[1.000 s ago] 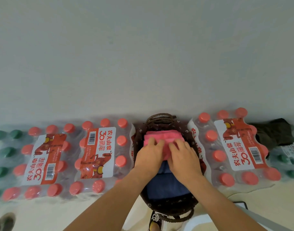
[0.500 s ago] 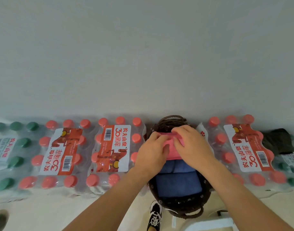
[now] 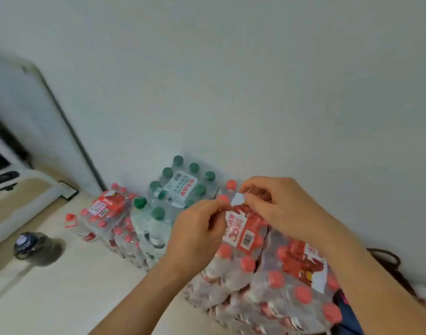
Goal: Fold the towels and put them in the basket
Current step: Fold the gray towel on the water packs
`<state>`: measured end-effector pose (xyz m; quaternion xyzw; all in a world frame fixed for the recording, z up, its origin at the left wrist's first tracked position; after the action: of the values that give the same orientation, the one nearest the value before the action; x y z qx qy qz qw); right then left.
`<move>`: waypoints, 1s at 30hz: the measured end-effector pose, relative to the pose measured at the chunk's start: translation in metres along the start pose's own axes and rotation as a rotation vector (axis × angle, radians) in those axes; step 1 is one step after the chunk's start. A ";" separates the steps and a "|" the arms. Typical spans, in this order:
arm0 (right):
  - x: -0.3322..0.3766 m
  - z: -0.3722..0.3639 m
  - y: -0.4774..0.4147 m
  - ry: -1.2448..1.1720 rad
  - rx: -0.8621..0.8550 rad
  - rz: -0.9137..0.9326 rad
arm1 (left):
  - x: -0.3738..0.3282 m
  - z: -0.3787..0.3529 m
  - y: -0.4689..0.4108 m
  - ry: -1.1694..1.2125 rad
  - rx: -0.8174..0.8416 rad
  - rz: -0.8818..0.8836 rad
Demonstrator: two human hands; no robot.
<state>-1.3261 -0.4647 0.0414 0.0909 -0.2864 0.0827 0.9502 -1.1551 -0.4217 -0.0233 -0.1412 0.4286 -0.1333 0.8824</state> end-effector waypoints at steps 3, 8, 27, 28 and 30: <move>0.095 -0.039 -0.027 0.021 0.104 0.126 | 0.049 0.087 0.022 0.005 -0.106 0.124; 0.234 -0.126 -0.070 0.033 0.274 0.311 | 0.117 0.217 0.068 -0.119 -0.265 0.232; 0.600 -0.464 -0.127 -0.380 1.059 0.416 | 0.307 0.509 0.248 -0.349 -0.974 0.865; 0.619 -0.477 -0.134 -0.391 1.072 0.411 | 0.320 0.524 0.247 -0.359 -0.996 0.889; 0.658 -0.500 -0.149 -0.403 1.104 0.408 | 0.346 0.556 0.244 -0.379 -1.014 0.938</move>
<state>-0.4890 -0.4304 -0.0185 0.5260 -0.3868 0.3796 0.6554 -0.4790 -0.2449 -0.0311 -0.3556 0.2928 0.5024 0.7317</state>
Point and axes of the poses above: each hand's wrist, its own y-axis away from the middle knuckle, its own z-axis out of the back of the hand, x = y × z, the point moved 1 cm from there along -y, towards the middle knuckle, and after that the axes turned 9 degrees about -z, right-handed, at the moved point
